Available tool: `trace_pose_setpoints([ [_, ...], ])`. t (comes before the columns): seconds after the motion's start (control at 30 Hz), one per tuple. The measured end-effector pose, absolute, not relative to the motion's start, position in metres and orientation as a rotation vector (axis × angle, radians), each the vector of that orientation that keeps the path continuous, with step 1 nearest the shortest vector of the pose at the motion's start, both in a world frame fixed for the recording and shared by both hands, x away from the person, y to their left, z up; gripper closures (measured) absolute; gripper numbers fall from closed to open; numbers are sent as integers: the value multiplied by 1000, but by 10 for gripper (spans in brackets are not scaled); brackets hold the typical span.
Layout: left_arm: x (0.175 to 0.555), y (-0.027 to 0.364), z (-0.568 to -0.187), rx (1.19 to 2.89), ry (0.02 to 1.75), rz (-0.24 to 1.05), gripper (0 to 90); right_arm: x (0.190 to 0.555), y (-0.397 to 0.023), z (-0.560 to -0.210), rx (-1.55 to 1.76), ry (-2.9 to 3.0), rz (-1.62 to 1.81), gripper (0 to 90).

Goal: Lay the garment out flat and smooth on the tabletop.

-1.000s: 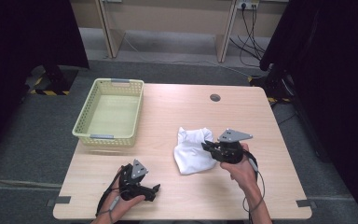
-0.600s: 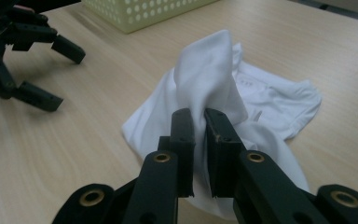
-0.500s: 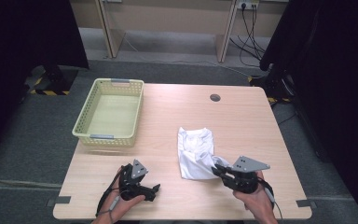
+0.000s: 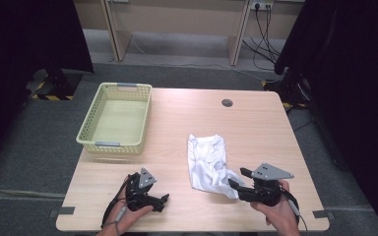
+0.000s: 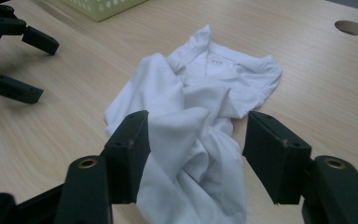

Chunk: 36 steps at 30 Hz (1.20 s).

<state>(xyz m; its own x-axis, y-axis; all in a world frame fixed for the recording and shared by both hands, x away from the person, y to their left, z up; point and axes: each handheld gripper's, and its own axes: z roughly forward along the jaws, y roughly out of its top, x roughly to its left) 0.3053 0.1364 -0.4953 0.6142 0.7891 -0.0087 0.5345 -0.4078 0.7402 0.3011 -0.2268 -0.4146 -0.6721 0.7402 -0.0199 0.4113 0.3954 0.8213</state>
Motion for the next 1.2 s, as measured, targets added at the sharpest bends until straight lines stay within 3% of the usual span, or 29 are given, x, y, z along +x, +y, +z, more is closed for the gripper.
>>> trace_pose_setpoints([
  [0.3, 305, 136, -495, 2111, 1037, 448, 0, 326, -183, -435, 1004, 2403, 1067, 335],
  [0.33, 305, 136, -495, 2111, 1036, 448, 0, 329, -182, -438, 1012, 2404, 1043, 363],
  [0.43, 305, 136, -495, 2111, 1036, 448, 0, 331, -181, -448, 931, 2457, 1052, 663],
  [0.47, 305, 136, -495, 2111, 1037, 448, 0, 328, -181, -449, 888, 2476, 1059, 718],
  [0.57, 305, 137, -495, 2111, 1035, 447, 0, 312, -186, -445, 799, 2500, 1096, 796],
  [0.67, 305, 137, -495, 2110, 1034, 446, 0, 291, -194, -441, 754, 2497, 1107, 806],
  [0.83, 305, 137, -495, 2109, 1035, 447, 0, 261, -207, -442, 732, 2524, 1159, 778],
  [0.9, 305, 137, -495, 2109, 1035, 447, 0, 254, -211, -444, 735, 2551, 1174, 706],
  [0.97, 305, 137, -495, 2109, 1035, 447, 0, 255, -216, -443, 819, 2523, 1175, 551],
  [1.1, 305, 137, -495, 2109, 1035, 447, 0, 270, -223, -432, 931, 2436, 1192, 444],
  [1.2, 305, 137, -495, 2112, 1034, 447, 0, 285, -224, -428, 992, 2387, 1189, 414],
])
